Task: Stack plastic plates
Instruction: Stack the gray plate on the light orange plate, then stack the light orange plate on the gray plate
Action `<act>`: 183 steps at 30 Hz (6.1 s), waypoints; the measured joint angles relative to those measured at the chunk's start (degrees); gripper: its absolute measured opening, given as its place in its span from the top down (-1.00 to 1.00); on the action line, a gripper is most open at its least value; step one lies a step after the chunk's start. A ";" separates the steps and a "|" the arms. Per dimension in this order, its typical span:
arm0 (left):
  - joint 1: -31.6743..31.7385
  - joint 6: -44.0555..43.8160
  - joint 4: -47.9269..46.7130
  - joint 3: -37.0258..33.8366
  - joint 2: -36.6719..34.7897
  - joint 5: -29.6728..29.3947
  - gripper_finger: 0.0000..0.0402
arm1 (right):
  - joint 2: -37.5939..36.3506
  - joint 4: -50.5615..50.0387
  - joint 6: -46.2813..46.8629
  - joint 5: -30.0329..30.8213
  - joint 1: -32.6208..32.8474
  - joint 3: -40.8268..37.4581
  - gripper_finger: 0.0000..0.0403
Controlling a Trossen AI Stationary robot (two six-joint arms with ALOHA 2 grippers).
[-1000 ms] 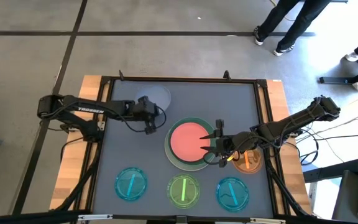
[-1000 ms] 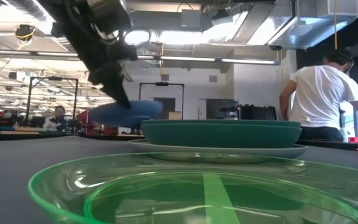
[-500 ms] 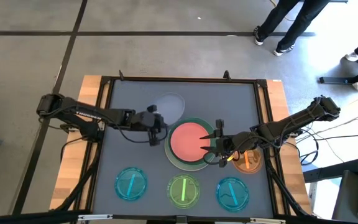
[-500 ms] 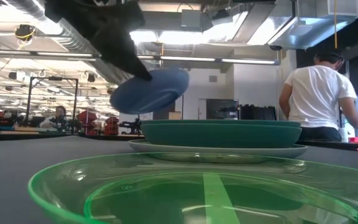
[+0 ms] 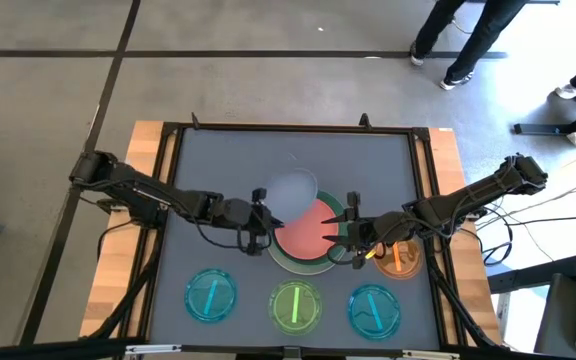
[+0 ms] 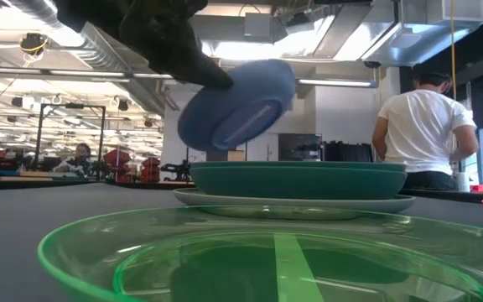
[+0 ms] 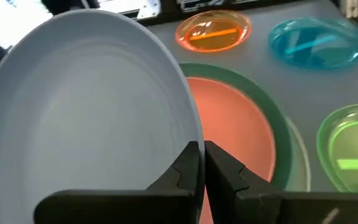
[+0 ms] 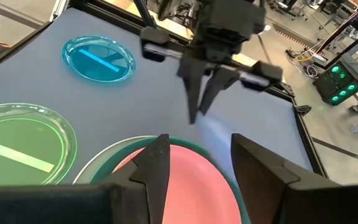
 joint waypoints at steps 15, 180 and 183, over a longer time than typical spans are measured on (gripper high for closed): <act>-1.97 -0.02 16.13 0.04 11.99 6.28 0.95 | 0.00 -0.05 -0.01 -0.01 -0.01 0.00 0.20; -10.52 -9.68 32.02 -24.00 -5.78 -5.88 0.48 | 29.16 -37.56 13.62 -20.09 -26.39 24.33 0.91; -10.52 -9.80 32.00 -24.00 -5.78 -5.87 0.48 | 29.91 -38.06 13.65 -20.11 -26.24 24.33 0.71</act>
